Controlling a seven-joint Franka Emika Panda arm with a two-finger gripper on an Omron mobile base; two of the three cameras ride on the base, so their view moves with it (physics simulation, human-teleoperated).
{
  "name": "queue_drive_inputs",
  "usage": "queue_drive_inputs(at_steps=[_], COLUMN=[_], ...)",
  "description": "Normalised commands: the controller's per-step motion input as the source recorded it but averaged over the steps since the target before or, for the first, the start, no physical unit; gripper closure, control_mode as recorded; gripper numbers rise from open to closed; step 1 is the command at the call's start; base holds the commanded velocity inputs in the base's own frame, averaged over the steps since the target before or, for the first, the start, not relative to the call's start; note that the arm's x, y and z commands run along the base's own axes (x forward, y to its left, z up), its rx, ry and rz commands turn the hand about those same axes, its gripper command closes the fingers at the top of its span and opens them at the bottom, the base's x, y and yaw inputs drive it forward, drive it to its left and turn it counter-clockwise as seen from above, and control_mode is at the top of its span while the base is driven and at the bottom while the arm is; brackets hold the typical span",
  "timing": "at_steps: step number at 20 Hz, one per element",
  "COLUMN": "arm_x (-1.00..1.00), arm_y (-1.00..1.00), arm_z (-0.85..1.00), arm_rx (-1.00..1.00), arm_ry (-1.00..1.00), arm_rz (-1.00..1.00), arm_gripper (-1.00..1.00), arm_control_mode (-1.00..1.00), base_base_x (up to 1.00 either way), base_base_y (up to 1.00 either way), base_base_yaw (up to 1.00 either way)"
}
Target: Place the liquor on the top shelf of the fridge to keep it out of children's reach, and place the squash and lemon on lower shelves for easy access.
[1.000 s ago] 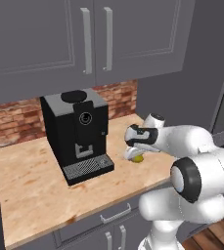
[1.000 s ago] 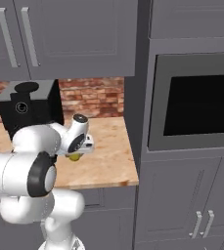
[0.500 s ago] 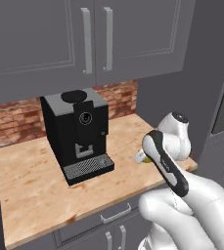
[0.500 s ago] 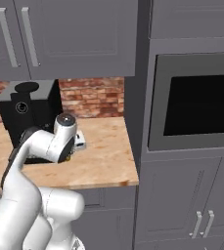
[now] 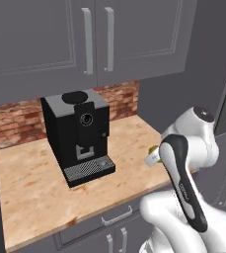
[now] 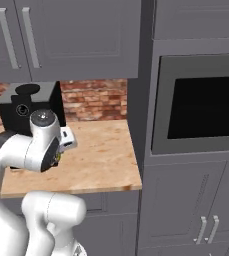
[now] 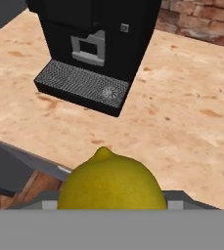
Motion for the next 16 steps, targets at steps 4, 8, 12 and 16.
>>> queue_drive_inputs(at_steps=[4, 8, 12, 16], arm_x=[-0.34, -0.39, -0.47, -0.56], arm_y=[0.0, -0.01, -0.13, -0.23], arm_z=[1.0, 0.52, 0.19, 0.04], arm_rx=[-0.06, -0.05, 0.0, 0.0], arm_ry=[0.0, -0.01, -0.07, -0.03], arm_rz=[0.0, 0.0, 0.0, 0.0], arm_gripper=[1.0, 1.0, 1.0, 1.0], arm_control_mode=[-1.0, -1.0, -1.0, -1.0], base_base_x=[0.0, 0.0, 0.0, 0.0], base_base_y=[0.0, 0.0, 0.0, 0.0], base_base_yaw=[0.0, 0.0, 0.0, 0.0])
